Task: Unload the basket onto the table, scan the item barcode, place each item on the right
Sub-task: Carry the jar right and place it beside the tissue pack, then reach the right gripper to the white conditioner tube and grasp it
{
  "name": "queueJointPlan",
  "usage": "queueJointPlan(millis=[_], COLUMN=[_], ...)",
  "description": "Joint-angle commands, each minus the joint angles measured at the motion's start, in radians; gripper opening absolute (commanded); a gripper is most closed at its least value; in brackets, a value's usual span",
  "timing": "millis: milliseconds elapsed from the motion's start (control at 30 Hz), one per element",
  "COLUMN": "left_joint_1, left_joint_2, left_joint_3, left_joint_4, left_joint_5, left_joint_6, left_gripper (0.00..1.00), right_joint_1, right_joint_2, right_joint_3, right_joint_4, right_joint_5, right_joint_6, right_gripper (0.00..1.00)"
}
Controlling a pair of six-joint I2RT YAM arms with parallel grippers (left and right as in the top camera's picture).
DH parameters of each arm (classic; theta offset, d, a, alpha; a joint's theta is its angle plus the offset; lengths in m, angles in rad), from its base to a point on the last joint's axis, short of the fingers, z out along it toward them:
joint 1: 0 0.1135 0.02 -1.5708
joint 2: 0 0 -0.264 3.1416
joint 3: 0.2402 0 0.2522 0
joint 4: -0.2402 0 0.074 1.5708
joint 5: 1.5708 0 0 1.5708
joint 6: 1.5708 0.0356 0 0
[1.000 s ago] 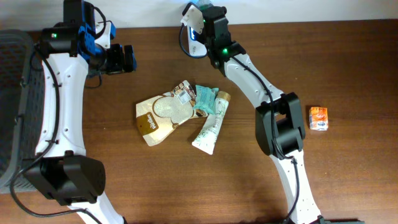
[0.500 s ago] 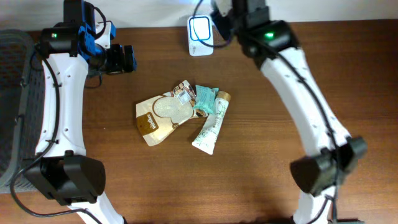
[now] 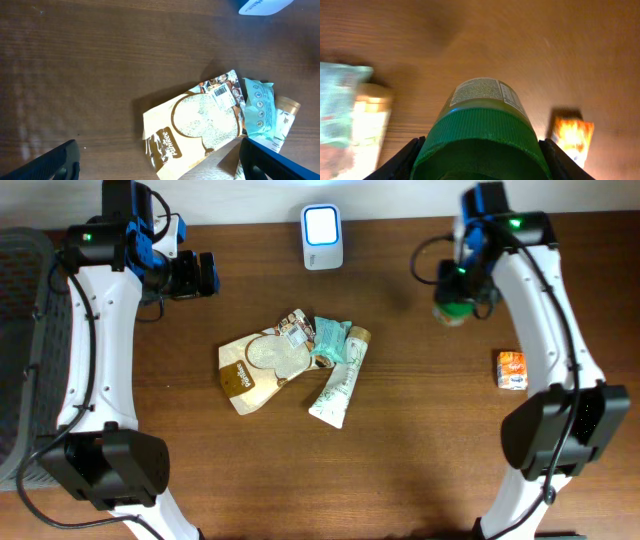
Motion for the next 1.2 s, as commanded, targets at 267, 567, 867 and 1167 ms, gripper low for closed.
queueJointPlan(millis=[267,567,867,1167], left_joint_1=[0.003,0.003,0.003,0.003], left_joint_2=[0.002,0.002,0.002,0.002], left_joint_3=[0.001,0.001,0.001,0.001], left_joint_4=[-0.001,-0.001,-0.001,-0.001], left_joint_5=[0.010,0.010,0.010,0.010], left_joint_6=[0.019,0.019,0.019,0.019], left_gripper=[0.99,0.99,0.99,0.99], right_joint_1=[-0.287,-0.304,-0.303,-0.217], right_joint_2=[0.005,0.004,0.002,0.002], right_joint_3=[-0.335,-0.407,-0.243,0.048], right_joint_4=[0.292,0.389,0.268,-0.054], right_joint_5=[-0.014,-0.015,-0.134,-0.319], right_joint_6=[0.067,0.067,0.067,0.062], right_gripper=[0.43,0.68,0.83,0.99])
